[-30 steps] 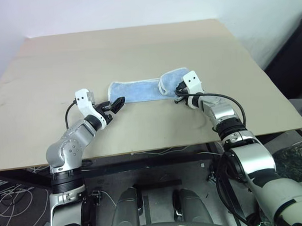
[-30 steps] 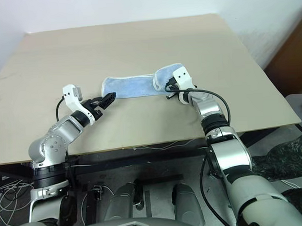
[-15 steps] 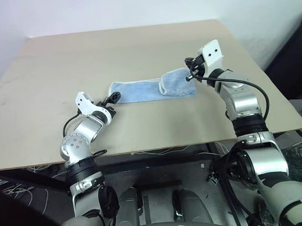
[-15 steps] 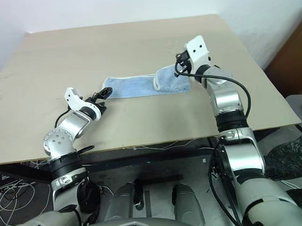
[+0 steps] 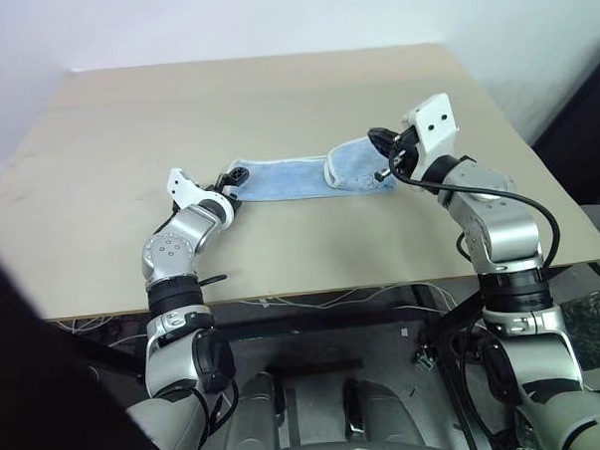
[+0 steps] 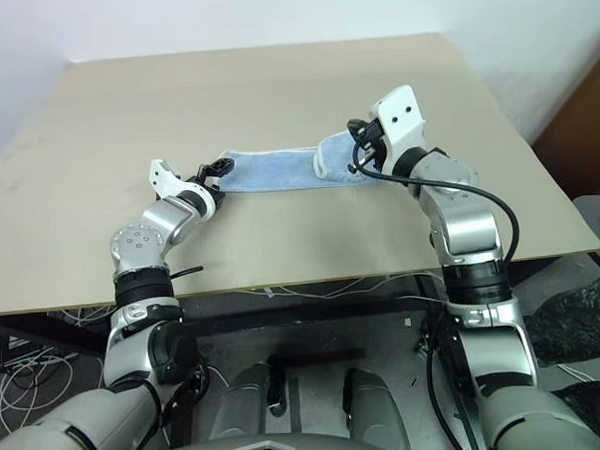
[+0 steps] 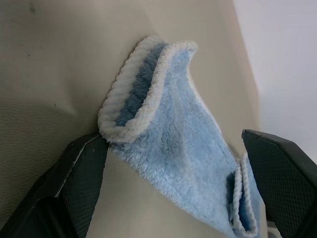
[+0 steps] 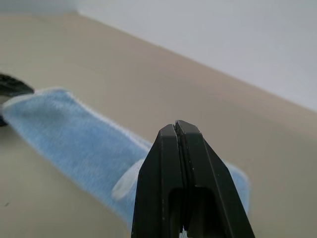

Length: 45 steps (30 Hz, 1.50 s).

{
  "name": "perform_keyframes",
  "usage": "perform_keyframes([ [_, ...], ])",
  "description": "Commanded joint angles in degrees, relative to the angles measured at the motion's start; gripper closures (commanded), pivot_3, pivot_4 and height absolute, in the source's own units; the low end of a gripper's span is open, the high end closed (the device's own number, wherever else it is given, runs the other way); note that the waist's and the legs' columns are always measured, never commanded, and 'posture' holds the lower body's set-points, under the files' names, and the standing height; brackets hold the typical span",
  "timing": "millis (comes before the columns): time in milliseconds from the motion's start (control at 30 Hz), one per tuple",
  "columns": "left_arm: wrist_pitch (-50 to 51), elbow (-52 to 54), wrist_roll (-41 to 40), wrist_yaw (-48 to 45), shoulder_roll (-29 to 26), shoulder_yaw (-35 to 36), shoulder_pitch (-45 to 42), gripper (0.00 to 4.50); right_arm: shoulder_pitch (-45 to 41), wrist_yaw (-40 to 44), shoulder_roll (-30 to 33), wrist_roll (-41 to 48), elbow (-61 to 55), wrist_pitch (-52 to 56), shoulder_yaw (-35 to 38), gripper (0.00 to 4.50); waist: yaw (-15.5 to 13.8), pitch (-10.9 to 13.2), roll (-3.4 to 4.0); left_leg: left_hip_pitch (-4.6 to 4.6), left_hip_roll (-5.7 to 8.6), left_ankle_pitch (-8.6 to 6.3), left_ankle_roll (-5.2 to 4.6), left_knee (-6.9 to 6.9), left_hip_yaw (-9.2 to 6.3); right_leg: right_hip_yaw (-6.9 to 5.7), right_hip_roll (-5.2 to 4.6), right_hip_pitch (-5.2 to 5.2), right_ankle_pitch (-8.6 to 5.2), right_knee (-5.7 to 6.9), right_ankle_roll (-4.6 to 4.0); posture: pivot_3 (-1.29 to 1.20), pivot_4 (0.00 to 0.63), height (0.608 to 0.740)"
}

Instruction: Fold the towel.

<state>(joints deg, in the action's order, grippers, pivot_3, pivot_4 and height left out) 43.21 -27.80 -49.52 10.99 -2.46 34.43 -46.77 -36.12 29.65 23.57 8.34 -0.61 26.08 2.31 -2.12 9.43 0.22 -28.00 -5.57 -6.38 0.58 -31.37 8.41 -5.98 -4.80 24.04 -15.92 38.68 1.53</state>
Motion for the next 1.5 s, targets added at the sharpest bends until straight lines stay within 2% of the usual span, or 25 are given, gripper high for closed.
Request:
perform_keyframes([
  [33,-0.5,-0.8,-0.8,-1.7,-0.7,0.5,0.5,0.93,2.3,-0.5,-0.2,0.5,-4.2,1.3,-0.8,4.5,-0.2,0.3,-0.54,0.68,0.76,0.03,0.05,0.41,0.75,1.19,-0.12,0.18,-1.01,0.72,1.02,0.0,0.15,0.728],
  [67,-0.4,-0.6,-0.9,-2.0,-0.8,0.5,0.6,1.27,2.8,-0.7,-0.3,0.6,-4.7,1.7,-0.9,4.5,0.0,0.4,-0.43,1.03,1.09,0.27,0.5,-0.73,-0.02,1.01,-0.55,0.41,-1.11,0.73,0.95,0.0,0.15,0.728],
  [133,-0.6,0.0,-1.1,-2.6,-0.9,0.5,0.7,1.93,3.5,-0.8,-0.3,0.9,-5.5,2.5,-1.1,4.5,0.6,0.5,-0.3,1.56,2.11,0.29,0.53,-2.61,-3.28,0.58,-0.19,-0.08,-0.89,0.65,0.58,0.0,0.15,0.728],
  [200,-0.7,0.2,-1.2,-2.8,-1.0,0.6,0.8,2.65,3.8,-0.8,-0.2,0.9,-5.8,3.0,-1.4,4.5,1.6,0.6,-0.28,1.41,2.02,-0.08,0.12,-2.46,-3.75,0.1,0.09,-0.45,-0.62,0.23,0.78,0.0,0.15,0.728],
  [267,-1.1,0.4,-1.1,-3.0,-1.1,0.7,0.7,3.38,4.0,-0.7,-0.1,0.9,-5.9,3.3,-1.6,4.5,2.1,0.6,-0.3,1.4,1.81,-0.26,-0.05,-2.47,-3.85,-0.24,0.37,-0.81,-0.19,-0.7,1.03,0.0,0.15,0.728],
  [367,-2.6,1.0,-1.3,-3.9,-1.7,1.3,0.7,4.37,4.2,-0.5,-0.2,0.8,-5.7,3.6,-2.2,4.5,2.6,0.6,-0.3,1.06,1.85,-0.36,-0.24,-2.56,-3.82,-0.31,0.3,-0.8,0.12,-1.02,1.23,0.0,0.15,0.728],
  [400,-3.0,1.0,-1.6,-4.1,-1.8,1.6,0.6,4.48,4.3,-0.5,-0.2,0.8,-5.7,3.6,-2.3,4.5,2.7,0.6,-0.3,0.83,1.86,-0.38,-0.3,-2.65,-3.82,-0.31,0.3,-0.67,0.28,-1.08,1.17,0.0,0.15,0.728],
  [667,-7.6,3.5,-4.6,-6.6,-4.1,4.8,-0.3,4.48,6.6,-0.6,-0.8,0.6,-7.2,3.9,-4.4,4.5,2.7,0.7,-0.43,0.59,1.95,-0.44,-0.45,-2.74,-3.72,-0.31,0.43,-0.52,0.5,-1.14,1.58,0.0,0.15,0.728],
  [900,-10.3,3.6,-4.8,-11.9,-13.6,6.6,0.5,4.48,8.1,-0.9,-0.1,0.6,-8.0,4.3,-4.1,4.5,2.8,0.7,-0.45,0.61,1.88,-0.45,-0.43,-2.74,-3.73,-0.3,0.47,-0.48,0.52,-1.14,1.51,0.0,0.15,0.728],
  [1100,-11.5,4.6,-0.7,-17.6,-18.8,2.3,0.6,4.48,8.4,-0.9,0.1,0.7,-7.8,4.4,-3.9,4.5,2.4,0.7,-0.47,0.56,1.9,-0.48,-0.47,-2.72,-3.72,-0.31,0.35,-0.5,0.47,-1.44,1.4,0.0,0.15,0.728],
  [1300,-13.6,14.7,14.8,-35.0,-21.0,-23.1,1.1,4.48,7.8,-1.0,-0.5,0.5,-6.4,3.9,-4.6,4.5,1.3,0.7,-0.51,0.52,1.93,-0.57,-0.57,-2.61,-3.59,-0.3,0.16,-0.41,0.57,-1.75,1.43,0.0,0.15,0.728],
  [1433,-19.7,14.7,25.9,-44.2,-21.8,-36.7,1.4,4.48,7.6,-1.2,-0.8,0.4,-6.0,3.6,-4.6,4.5,1.5,0.7,-0.51,0.51,1.91,-0.59,-0.59,-2.39,-3.32,-0.05,0.12,-0.42,0.58,-1.81,1.41,0.0,0.15,0.728],
  [1500,-22.9,13.6,29.3,-47.4,-21.4,-40.3,1.4,4.48,7.8,-1.5,-1.0,0.3,-6.2,3.6,-4.6,4.5,1.6,0.7,-0.5,0.5,1.85,-0.58,-0.59,-2.3,-3.19,0.04,0.18,-0.31,0.58,-1.79,1.41,0.0,0.15,0.728],
])
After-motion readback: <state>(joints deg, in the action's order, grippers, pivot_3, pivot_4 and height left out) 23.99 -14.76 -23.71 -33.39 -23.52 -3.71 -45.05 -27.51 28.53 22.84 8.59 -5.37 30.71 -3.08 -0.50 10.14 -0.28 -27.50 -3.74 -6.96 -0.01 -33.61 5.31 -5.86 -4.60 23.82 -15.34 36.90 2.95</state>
